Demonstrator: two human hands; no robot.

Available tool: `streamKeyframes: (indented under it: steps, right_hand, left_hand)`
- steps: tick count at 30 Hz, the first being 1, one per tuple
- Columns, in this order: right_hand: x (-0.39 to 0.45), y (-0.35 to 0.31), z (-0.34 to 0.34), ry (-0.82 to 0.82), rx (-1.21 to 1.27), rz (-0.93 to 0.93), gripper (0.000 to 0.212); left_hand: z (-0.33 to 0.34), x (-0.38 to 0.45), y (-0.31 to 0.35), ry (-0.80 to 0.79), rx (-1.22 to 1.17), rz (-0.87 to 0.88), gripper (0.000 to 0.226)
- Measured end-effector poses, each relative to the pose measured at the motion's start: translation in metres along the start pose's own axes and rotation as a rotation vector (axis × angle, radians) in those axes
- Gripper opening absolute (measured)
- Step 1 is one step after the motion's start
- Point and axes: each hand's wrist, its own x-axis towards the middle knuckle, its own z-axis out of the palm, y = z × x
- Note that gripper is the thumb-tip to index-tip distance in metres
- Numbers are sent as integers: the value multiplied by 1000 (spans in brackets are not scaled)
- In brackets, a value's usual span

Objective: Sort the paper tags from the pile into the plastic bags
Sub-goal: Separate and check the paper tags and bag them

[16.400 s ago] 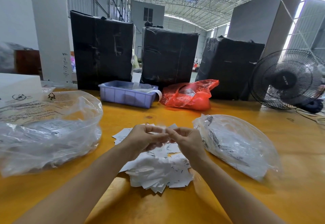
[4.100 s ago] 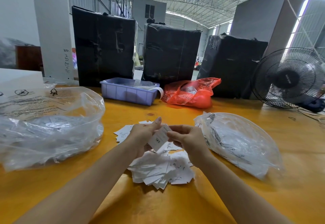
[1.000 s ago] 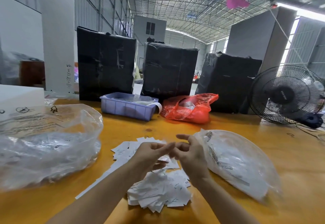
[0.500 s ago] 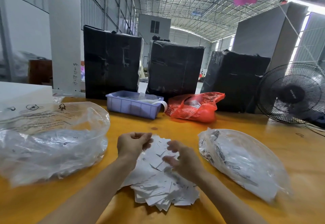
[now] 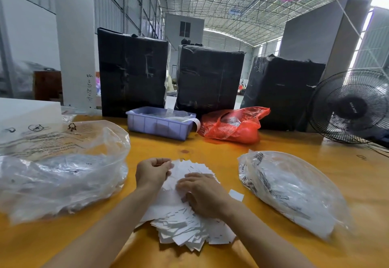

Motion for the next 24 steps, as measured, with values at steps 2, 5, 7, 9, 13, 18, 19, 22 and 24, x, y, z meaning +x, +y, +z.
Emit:
streamKeyframes:
  steps: [2,5,7,9,13,18,19,22,24]
  right_hand:
    - [1,-2,0,138,58,62,25]
    - [-3,1,-12,396,674,464,19]
    - [-10,7,-24,380,1220,641,15]
    - [-20,11,-32,296,1532,689,12]
    - [-36,11,-38,254,1696,674,16]
    - [-45,9,-38,291,1696,688,18]
    - [-46,9,-37,302,1691,687,19]
    - [-48,9,-38,338,1657,678,18]
    - [-49,8,-40,358,1584,675,14]
  left_hand:
    - [-2,-1,0,-2,11,6,2]
    - [-2,-3,2,-31,9,18,6]
    - [-1,-6,5,-68,-12,7,10]
    - [2,-9,7,-129,-45,-23,12]
    - [9,-17,11,-256,-37,-60,16]
    - [15,-23,13,-324,-24,-76,17]
    - [15,-23,12,-330,-20,-75,17]
    - [17,-24,11,-338,-33,-84,17]
    - [17,-24,11,-345,-40,-90,18]
